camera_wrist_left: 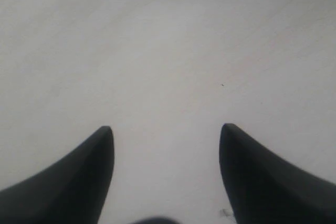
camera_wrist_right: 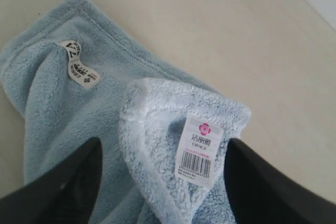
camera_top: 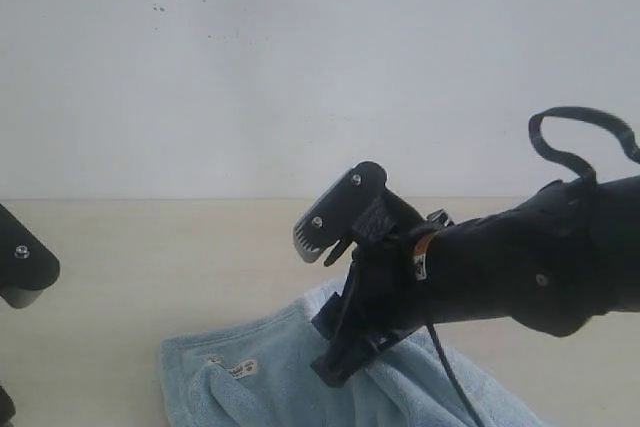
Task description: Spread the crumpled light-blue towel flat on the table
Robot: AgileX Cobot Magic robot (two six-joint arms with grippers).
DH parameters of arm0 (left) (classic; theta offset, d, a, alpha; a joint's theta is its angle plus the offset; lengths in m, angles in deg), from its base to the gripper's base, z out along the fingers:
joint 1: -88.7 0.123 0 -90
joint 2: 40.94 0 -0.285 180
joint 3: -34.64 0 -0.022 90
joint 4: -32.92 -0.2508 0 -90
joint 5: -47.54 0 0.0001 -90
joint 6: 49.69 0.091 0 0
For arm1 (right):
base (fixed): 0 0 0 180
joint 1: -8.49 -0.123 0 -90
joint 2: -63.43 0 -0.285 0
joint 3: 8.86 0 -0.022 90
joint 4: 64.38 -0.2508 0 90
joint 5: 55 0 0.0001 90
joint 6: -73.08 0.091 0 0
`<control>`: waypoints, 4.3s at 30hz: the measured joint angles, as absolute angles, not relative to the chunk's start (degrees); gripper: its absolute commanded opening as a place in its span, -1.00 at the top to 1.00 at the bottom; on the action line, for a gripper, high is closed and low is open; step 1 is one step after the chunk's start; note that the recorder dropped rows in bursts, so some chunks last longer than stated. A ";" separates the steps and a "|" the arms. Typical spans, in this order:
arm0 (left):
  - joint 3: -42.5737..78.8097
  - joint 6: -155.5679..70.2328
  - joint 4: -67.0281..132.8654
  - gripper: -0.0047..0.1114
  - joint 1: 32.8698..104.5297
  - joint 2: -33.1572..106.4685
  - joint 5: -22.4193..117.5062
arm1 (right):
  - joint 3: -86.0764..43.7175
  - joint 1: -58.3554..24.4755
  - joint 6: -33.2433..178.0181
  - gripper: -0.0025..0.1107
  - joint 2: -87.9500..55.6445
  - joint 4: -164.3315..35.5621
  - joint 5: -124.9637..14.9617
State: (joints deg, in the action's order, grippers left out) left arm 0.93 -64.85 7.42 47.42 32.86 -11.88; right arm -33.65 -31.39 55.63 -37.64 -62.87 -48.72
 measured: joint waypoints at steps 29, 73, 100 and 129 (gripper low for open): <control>0.70 -66.10 8.20 -0.06 47.42 32.86 -8.73 | -33.06 -34.40 50.03 -0.08 -44.88 -62.87 -53.50; 0.70 -43.62 5.06 -0.18 47.42 41.15 12.81 | -33.06 -45.17 49.02 0.79 -40.12 -62.87 -50.96; 12.76 -21.90 10.50 -0.21 47.64 43.32 11.51 | -30.43 -48.07 44.39 0.79 -37.99 -62.25 -47.84; 5.04 -45.73 6.83 -0.21 47.64 40.05 14.37 | -29.72 -42.78 47.58 0.79 -32.36 -63.49 -48.40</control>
State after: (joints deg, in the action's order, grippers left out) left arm 5.04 -45.73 6.83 47.64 40.05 14.37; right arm -29.72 -42.78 47.58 -32.36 -63.49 -48.40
